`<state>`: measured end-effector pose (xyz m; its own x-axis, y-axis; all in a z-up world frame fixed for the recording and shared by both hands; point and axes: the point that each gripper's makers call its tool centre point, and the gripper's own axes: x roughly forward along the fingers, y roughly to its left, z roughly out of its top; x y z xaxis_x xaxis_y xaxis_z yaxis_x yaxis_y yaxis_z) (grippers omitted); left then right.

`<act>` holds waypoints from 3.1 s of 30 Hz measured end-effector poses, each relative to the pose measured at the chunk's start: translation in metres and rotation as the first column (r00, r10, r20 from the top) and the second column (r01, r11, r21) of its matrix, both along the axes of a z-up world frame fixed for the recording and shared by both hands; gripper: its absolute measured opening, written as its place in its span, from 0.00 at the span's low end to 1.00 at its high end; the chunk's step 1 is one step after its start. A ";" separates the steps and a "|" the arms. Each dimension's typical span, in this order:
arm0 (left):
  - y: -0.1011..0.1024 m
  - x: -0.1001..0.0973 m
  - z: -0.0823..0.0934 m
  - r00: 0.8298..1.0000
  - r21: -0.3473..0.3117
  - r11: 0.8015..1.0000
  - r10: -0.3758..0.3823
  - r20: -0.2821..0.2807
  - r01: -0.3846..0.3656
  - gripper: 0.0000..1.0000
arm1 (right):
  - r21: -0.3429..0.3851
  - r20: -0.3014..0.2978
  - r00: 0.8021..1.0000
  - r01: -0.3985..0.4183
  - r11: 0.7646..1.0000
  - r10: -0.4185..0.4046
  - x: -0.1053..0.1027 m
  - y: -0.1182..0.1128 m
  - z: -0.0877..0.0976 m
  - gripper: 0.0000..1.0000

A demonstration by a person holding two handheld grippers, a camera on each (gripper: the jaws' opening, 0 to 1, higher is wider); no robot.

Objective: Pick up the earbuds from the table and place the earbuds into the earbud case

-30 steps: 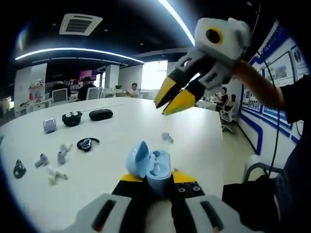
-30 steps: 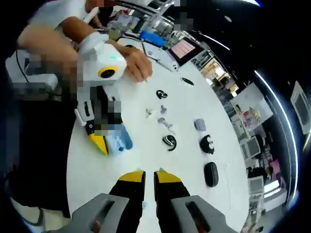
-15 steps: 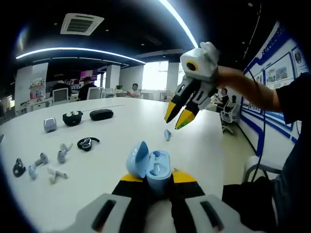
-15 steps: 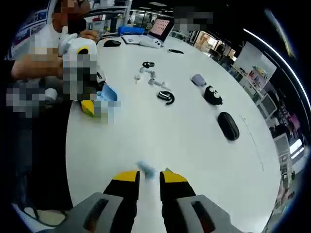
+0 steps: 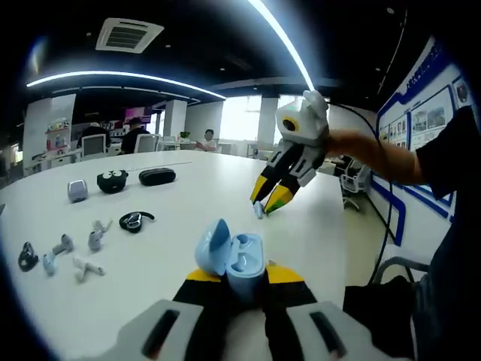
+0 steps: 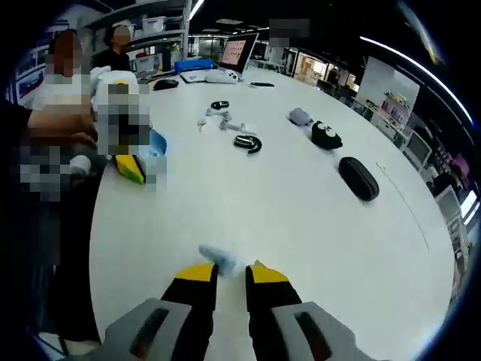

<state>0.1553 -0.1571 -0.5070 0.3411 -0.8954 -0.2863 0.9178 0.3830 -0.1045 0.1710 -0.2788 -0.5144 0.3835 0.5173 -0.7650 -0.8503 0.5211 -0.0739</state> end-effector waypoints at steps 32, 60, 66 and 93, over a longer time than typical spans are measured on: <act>0.002 0.000 0.000 0.999 -0.030 1.000 -0.005 -0.047 0.004 0.19 | -0.046 0.078 0.994 -0.068 0.997 0.071 0.025 0.023 0.013 0.16; 0.003 0.000 0.001 0.998 -0.033 0.999 -0.013 -0.054 0.012 0.19 | -0.344 -0.218 0.976 -0.090 0.935 0.014 0.033 0.024 -0.007 0.11; 0.003 -0.001 0.001 0.998 -0.031 0.999 -0.020 -0.053 0.018 0.19 | -0.336 -0.218 0.976 -0.097 0.937 0.023 0.033 0.028 -0.006 0.11; -0.007 0.000 0.000 0.989 0.006 0.995 -0.098 -0.113 0.100 0.19 | 0.670 -0.353 0.920 0.122 0.733 0.169 -0.002 0.106 0.070 0.10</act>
<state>0.1548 -0.1636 -0.5074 0.2159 -0.9194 -0.3288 0.9339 0.2927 -0.2053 0.1693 -0.1724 -0.4449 0.1316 0.9482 -0.2890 -0.7460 0.2867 0.6010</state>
